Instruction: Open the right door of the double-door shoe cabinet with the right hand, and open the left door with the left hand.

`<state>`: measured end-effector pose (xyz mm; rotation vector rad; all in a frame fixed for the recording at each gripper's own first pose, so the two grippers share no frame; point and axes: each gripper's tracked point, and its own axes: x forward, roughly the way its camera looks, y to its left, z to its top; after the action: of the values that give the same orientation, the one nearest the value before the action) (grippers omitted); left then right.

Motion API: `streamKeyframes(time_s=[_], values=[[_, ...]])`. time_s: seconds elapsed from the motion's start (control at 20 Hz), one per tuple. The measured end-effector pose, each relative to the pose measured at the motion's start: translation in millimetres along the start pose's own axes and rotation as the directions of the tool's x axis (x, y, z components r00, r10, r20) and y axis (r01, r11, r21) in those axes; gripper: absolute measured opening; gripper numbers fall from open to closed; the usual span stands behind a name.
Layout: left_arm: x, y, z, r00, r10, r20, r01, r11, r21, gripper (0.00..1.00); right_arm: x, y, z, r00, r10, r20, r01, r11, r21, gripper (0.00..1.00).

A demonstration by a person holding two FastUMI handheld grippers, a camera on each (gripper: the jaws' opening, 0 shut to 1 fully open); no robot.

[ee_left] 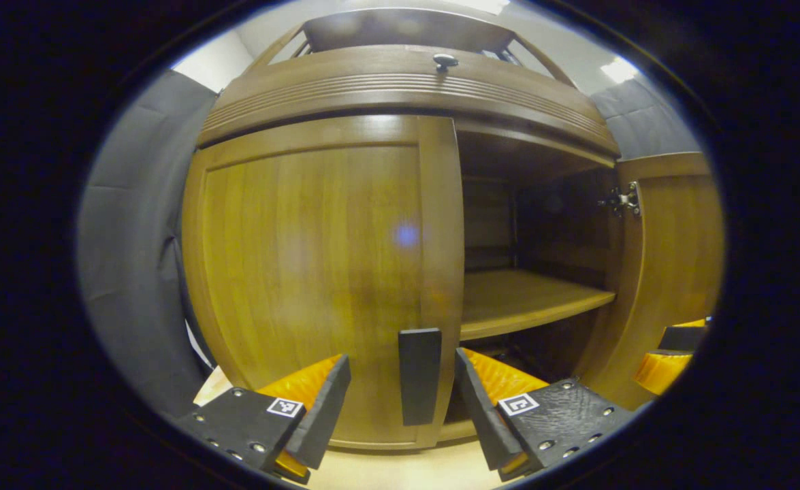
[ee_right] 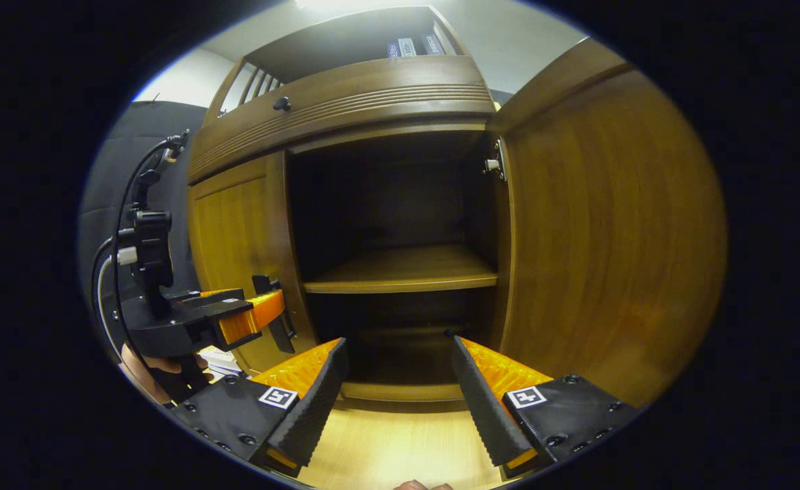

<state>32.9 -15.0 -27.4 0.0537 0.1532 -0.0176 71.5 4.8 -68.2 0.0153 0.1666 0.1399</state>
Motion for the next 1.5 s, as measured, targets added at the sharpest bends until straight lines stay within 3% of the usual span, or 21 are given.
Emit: streamKeyframes(time_s=[0.1,0.35,0.4,0.5,1.05,1.15,1.2,1.3,1.5], values=[[1,-2,0,1.000,-0.002,0.001,0.002,1.000,-0.001,0.89,-3,1,2,1.000,-0.007,-0.010,0.007,1.000,-0.001,0.96],[0,1,-7,0.998,0.032,-0.049,-0.033,0.999,-0.024,0.47,-5,2,7,1.000,-0.001,-0.021,0.001,1.000,0.018,0.96],[2,-8,-5,0.999,0.001,-0.044,-0.003,0.999,-0.051,0.41,-5,3,6,1.000,0.001,-0.022,-0.001,1.000,0.015,0.93],[-3,-10,-4,0.999,0.017,-0.043,-0.019,0.999,-0.041,0.30,-1,4,5,1.000,0.008,-0.024,-0.008,1.000,0.005,0.93],[3,-8,-11,0.999,0.036,-0.036,-0.037,0.999,-0.005,0.27,0,3,4,0.999,0.018,-0.040,-0.020,0.999,-0.029,0.93],[2,-9,-9,0.999,0.028,-0.038,-0.028,0.999,-0.020,0.19,-1,1,3,0.999,0.016,-0.039,-0.017,0.999,-0.036,0.93],[1,-9,-9,0.999,0.023,-0.036,-0.024,0.999,-0.021,0.22,-1,1,3,0.999,0.014,-0.038,-0.015,0.999,-0.038,0.93],[0,-9,-8,1.000,0.018,-0.026,-0.018,1.000,-0.022,0.12,-2,1,6,1.000,0.009,-0.029,-0.010,0.999,-0.042,0.93],[-11,-10,-5,1.000,0.004,-0.020,-0.005,0.999,-0.034,0.14,1,3,4,1.000,0.004,-0.021,-0.005,0.999,-0.049,0.96]])
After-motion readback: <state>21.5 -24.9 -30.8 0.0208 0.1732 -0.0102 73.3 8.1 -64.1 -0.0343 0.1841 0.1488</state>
